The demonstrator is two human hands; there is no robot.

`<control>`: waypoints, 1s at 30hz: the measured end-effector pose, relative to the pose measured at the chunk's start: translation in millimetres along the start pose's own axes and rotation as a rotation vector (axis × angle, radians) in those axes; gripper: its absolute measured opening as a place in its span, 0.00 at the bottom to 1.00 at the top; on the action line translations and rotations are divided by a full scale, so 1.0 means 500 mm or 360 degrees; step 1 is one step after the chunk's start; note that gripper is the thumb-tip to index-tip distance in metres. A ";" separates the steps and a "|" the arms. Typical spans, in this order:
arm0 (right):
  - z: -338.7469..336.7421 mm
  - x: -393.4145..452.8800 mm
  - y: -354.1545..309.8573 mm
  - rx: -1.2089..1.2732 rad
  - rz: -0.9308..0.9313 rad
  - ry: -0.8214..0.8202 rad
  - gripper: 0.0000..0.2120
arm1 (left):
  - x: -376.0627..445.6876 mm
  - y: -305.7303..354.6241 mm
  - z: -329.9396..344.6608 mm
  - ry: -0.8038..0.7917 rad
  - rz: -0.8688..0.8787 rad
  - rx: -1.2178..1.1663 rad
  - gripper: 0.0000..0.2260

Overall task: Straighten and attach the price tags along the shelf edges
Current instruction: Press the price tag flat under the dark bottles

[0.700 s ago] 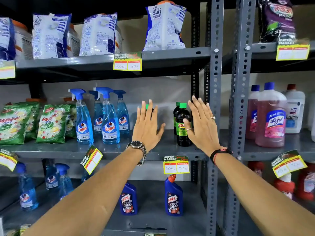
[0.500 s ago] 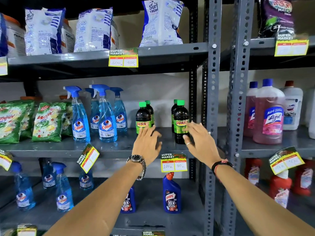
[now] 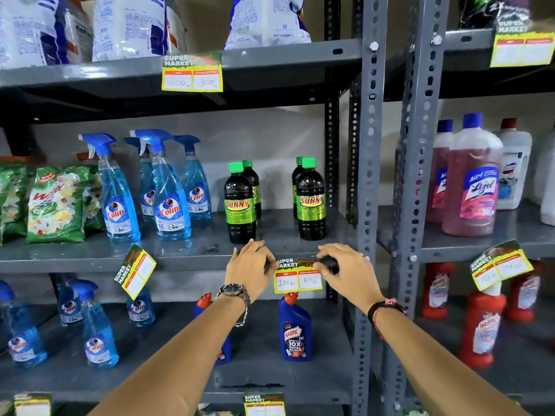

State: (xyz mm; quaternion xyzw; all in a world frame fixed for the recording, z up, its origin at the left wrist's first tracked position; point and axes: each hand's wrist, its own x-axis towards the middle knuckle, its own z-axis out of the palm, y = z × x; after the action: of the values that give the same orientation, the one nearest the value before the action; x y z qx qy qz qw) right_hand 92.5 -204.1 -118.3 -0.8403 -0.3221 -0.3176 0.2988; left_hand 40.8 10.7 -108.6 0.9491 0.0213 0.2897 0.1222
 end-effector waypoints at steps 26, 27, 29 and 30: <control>0.000 0.004 -0.018 -0.0414 -0.0140 -0.0117 0.02 | 0.004 -0.034 -0.011 -0.0130 0.0049 -0.0180 0.02; 0.001 0.004 -0.018 -0.0419 -0.0141 -0.0116 0.02 | 0.004 -0.034 -0.011 -0.0136 0.0051 -0.0174 0.02; 0.003 0.008 -0.018 -0.0407 -0.0146 -0.0094 0.02 | 0.002 -0.030 -0.015 -0.0131 0.0044 -0.0185 0.02; 0.002 0.010 -0.018 -0.0397 -0.0147 -0.0086 0.03 | 0.001 -0.027 -0.017 -0.0109 0.0027 -0.0202 0.02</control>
State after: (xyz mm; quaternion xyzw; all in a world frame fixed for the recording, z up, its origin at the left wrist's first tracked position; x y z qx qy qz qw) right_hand 89.3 -195.8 -112.5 -0.8635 -0.3263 -0.3458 0.1682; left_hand 37.0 25.8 -104.8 0.9489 -0.0092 0.2587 0.1805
